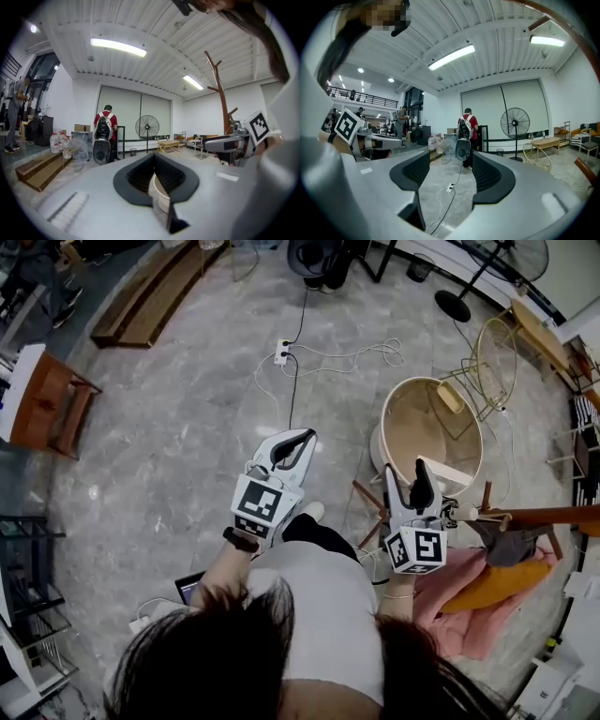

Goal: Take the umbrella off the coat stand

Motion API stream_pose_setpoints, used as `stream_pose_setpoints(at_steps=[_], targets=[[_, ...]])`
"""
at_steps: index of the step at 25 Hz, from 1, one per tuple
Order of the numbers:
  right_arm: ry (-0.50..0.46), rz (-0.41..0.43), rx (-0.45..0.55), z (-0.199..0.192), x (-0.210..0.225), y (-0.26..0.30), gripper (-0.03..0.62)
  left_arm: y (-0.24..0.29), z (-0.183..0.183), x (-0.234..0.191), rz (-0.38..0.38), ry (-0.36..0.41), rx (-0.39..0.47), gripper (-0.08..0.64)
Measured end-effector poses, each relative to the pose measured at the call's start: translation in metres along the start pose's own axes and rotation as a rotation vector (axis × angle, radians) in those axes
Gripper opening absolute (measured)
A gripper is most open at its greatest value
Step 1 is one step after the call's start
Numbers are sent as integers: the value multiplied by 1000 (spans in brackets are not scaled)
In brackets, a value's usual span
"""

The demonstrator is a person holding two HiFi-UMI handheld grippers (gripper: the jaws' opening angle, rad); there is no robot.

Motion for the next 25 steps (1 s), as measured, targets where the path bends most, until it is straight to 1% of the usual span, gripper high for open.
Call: stream_pose_setpoints(at_steps=[3, 7, 9, 12, 15, 20, 23, 25], targets=[[3, -23, 0, -1, 15, 17, 256, 29, 5, -6, -34, 6, 1, 58], [-17, -84, 31, -7, 30, 22, 256, 60, 4, -4, -89, 15, 23, 58], [-21, -105, 32, -5, 36, 31, 256, 80, 8, -5, -119, 16, 20, 58], [-11, -142, 23, 4, 48, 44, 256, 110, 20, -6, -175, 14, 5, 58], [-4, -193, 21, 7, 59, 36, 256, 132, 27, 8, -241, 21, -5, 58], [22, -315, 23, 3, 75, 13, 256, 166, 29, 34, -365, 45, -18, 58], [26, -409, 13, 3, 87, 1, 256, 191, 29, 54, -468, 53, -34, 58], [38, -486, 15, 2, 97, -6, 256, 212, 28, 67, -546, 59, -47, 58]])
Point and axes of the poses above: the fingertips, and each gripper's own axes: y forward along the fingers, x to its right, z out of its top, the point moved 5 cm from there along -y, backward along the fingers, and after that the axes turned 7 degrees about -y, right-handed, at the moved point
